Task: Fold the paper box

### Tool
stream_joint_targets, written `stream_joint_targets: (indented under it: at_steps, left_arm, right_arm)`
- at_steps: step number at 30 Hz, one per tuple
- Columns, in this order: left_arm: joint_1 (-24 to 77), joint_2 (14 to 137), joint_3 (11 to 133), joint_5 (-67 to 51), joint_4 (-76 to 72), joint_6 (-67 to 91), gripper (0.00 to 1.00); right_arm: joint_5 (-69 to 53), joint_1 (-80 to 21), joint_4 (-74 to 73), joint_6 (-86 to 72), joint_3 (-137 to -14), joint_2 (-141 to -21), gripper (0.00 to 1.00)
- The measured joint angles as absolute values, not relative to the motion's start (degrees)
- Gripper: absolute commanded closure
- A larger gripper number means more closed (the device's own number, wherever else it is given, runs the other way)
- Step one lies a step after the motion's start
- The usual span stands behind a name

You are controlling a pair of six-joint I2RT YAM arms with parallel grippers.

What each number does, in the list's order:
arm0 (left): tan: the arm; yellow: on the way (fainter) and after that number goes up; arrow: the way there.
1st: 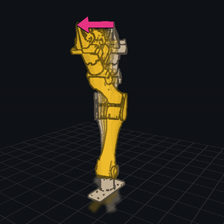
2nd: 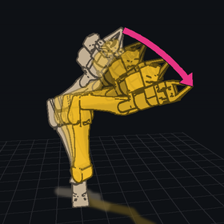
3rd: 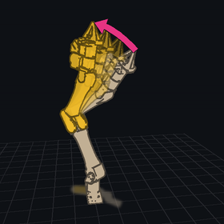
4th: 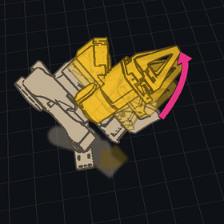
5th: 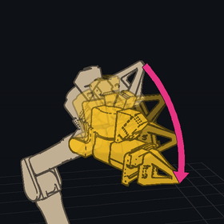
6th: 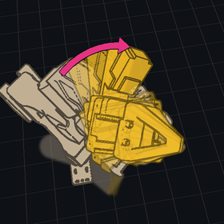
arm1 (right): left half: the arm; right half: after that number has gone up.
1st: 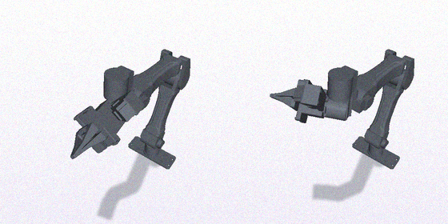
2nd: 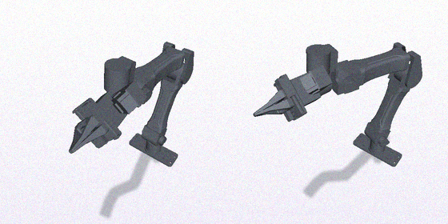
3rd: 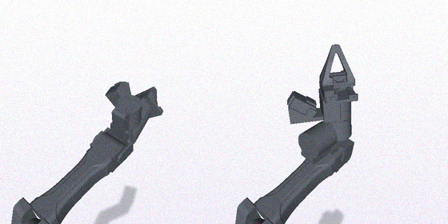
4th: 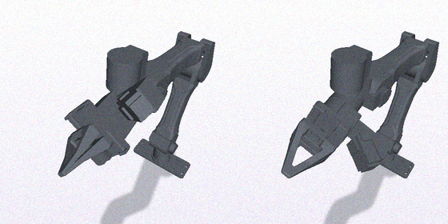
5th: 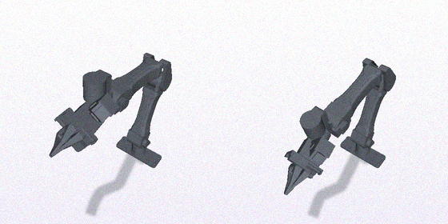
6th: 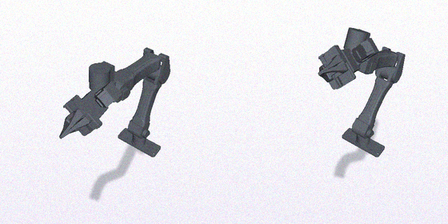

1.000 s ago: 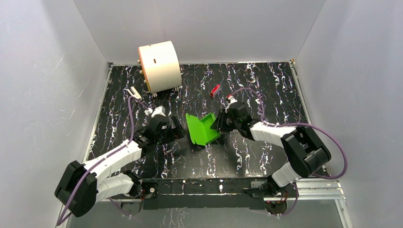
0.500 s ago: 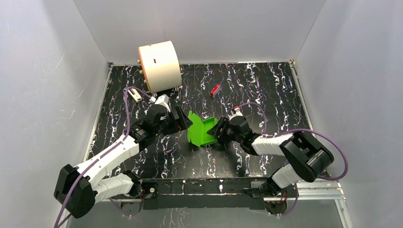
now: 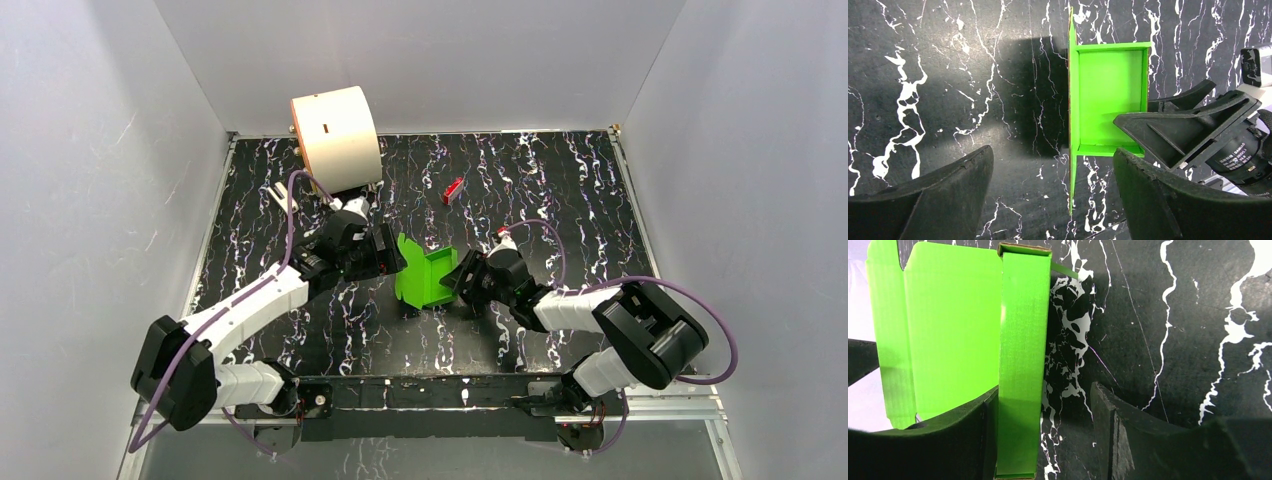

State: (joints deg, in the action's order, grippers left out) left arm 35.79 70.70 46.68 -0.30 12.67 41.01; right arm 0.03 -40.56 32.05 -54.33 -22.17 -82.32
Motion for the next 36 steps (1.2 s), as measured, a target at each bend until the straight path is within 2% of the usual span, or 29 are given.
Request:
stream_joint_targets:
  at_steps: [6, 9, 16, 21, 23, 29, 36]
  left_arm:
    - [35.75, 71.66, 47.79, -1.37, 13.39, 40.01, 0.28]
    - [35.73, 73.84, 49.28, -2.98, 13.23, 39.44, 0.38]
    - [35.75, 79.68, 51.62, -5.32, 13.32, 37.74, 0.71]
    - [35.75, 82.56, 53.74, -6.04, 13.56, 35.73, 0.93]
    - [35.75, 83.26, 55.16, -6.33, 13.98, 34.22, 0.96]
    - [35.88, 85.45, 62.37, -6.55, 18.57, 27.55, 0.97]
    - [37.63, 91.31, 74.98, -7.05, 26.57, 14.04, 0.98]
  right_arm:
    - [0.01, -40.56, 33.21, -53.93, -21.54, -82.32, 0.32]
    - [0.01, -40.56, 33.23, -53.78, -21.54, -82.32, 0.32]
    - [-0.08, -40.56, 34.44, -53.65, -20.86, -82.32, 0.32]
    - [-0.14, -40.56, 34.41, -52.9, -20.8, -82.02, 0.29]
    - [-0.12, -40.56, 34.11, -52.21, -20.78, -81.25, 0.26]
    - [-0.12, -40.53, 31.35, -47.2, -20.8, -75.22, 0.19]
    - [-0.62, -39.94, 22.94, -32.82, -22.37, -61.3, 0.09]
